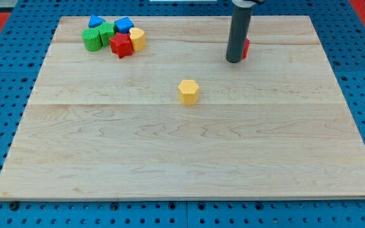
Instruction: Slide the yellow hexagon towards top right
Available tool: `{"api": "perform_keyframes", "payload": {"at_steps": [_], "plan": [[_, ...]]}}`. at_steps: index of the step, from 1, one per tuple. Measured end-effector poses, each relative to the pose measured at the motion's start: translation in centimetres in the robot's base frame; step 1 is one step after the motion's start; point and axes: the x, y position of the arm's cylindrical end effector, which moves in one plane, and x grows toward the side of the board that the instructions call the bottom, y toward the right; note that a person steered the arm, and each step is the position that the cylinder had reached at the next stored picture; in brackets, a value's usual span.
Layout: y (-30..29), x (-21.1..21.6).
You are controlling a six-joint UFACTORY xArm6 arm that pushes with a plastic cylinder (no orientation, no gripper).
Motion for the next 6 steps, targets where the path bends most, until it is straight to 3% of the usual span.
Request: {"api": "perform_keyframes", "payload": {"at_steps": [2,4,5,6], "plan": [[5.6,-7.9],[-1.8,10.8],[-10.1,10.2],[-11.7,9.3]]}}
